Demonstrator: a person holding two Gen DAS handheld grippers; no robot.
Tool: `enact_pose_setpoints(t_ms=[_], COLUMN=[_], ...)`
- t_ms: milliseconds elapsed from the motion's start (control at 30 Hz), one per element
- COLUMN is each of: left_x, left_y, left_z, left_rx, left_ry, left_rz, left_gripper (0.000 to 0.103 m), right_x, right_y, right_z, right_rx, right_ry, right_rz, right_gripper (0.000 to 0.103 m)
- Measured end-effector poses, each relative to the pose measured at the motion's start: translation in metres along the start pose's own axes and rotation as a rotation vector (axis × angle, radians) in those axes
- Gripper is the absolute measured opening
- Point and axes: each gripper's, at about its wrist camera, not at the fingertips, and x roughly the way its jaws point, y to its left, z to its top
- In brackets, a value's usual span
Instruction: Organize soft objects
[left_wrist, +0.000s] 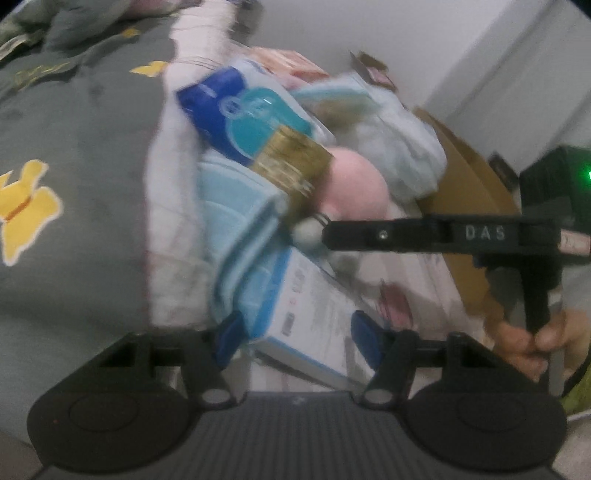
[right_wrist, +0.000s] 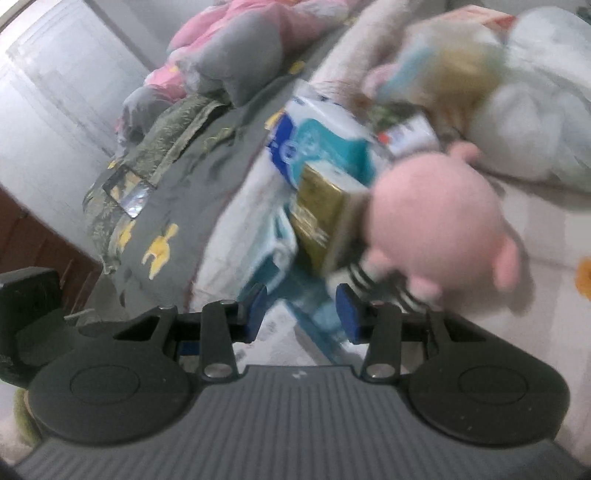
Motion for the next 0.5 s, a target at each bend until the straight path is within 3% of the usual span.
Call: enact_pose_setpoints(t_ms=[167,500], left_x=[0.007,0.009], left_y=[-0.017,-0.024], left_z=[-0.008,-0.030], left_rx=[0.076,0.065], left_ry=[0.070,0.135], left_rz=[-0.003,0.015], left_gripper=[0.065,0.065], right_x=[-0.008,0.007], right_y=[-0.019,-0.037], right_z=[-0.015,-0.022], right_rx=[0.033,0.031], right_ry=[0.013,0.053], right_rz=[-0.019,0.019], right_gripper=[0.041,0.042])
